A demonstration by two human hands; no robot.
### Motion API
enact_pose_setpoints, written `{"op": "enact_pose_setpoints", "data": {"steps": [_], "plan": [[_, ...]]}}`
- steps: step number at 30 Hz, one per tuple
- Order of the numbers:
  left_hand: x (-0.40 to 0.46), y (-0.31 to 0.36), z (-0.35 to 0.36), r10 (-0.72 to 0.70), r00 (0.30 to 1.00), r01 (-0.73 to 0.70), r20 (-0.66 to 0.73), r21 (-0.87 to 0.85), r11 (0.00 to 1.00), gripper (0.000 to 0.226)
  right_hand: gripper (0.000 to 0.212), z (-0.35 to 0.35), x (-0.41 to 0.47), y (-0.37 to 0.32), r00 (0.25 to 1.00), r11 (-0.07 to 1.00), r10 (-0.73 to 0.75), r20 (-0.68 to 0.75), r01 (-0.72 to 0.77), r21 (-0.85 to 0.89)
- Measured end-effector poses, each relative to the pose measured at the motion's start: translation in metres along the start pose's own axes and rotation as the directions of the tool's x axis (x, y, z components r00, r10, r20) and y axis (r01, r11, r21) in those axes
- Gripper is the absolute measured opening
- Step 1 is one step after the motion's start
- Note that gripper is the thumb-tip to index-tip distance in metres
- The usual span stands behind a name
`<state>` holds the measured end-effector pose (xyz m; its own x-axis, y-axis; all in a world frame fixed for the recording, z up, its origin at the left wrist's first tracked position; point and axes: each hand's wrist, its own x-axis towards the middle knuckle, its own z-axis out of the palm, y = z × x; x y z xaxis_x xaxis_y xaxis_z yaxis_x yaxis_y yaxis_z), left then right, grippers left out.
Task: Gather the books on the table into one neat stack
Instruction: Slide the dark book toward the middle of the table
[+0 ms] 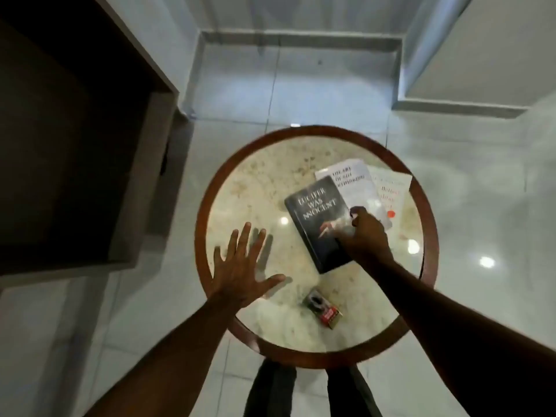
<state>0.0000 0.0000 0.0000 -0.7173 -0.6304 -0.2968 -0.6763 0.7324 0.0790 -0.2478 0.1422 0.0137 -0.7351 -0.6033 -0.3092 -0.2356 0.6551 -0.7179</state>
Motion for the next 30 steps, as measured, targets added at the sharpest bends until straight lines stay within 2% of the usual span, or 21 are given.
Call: {"op": "enact_pose_setpoints", "data": {"steps": [1,3,6,9,12,17,21,24,30], "plan": [[0.001,-0.001,0.023,-0.007,0.997,0.007,0.077,-0.002,1.000,0.111,0.047,0.011,0.003,0.020,0.999,0.999,0.034,-0.030,-0.034,0.030],[0.006,0.001,0.071,-0.004,0.995,0.004,0.098,-0.001,1.000,0.113,0.054,0.024,0.009,0.061,0.989,0.993,0.108,-0.105,-0.104,0.047],[0.003,0.016,0.135,0.013,0.988,-0.013,0.153,0.002,1.000,0.113,0.057,0.030,0.003,0.113,0.972,0.977,0.209,-0.107,-0.211,-0.008],[-0.013,0.028,0.187,0.041,0.988,-0.034,0.148,-0.043,0.998,0.114,0.054,0.032,-0.006,0.143,0.947,0.944,0.321,-0.007,-0.321,-0.079],[-0.035,0.031,0.220,0.025,0.989,-0.015,0.143,-0.069,0.997,0.113,0.040,0.035,-0.014,0.153,0.887,0.903,0.427,0.172,-0.429,-0.031],[-0.045,0.021,0.236,0.005,0.998,0.001,0.055,-0.096,0.995,0.110,0.016,0.064,-0.002,0.124,0.880,0.880,0.401,0.253,-0.447,0.160],[-0.034,0.018,0.248,-0.005,1.000,0.005,0.004,-0.162,0.987,0.113,0.027,0.109,0.026,0.098,0.919,0.896,0.346,0.189,-0.383,0.225],[-0.032,0.019,0.255,-0.017,1.000,0.015,-0.005,-0.186,0.982,0.111,0.020,0.135,0.044,0.086,0.926,0.904,0.338,0.168,-0.369,0.214],[-0.034,0.011,0.262,-0.015,1.000,0.015,0.000,-0.167,0.986,0.111,0.031,0.162,0.047,0.078,0.943,0.938,0.308,0.128,-0.323,0.122]]}}
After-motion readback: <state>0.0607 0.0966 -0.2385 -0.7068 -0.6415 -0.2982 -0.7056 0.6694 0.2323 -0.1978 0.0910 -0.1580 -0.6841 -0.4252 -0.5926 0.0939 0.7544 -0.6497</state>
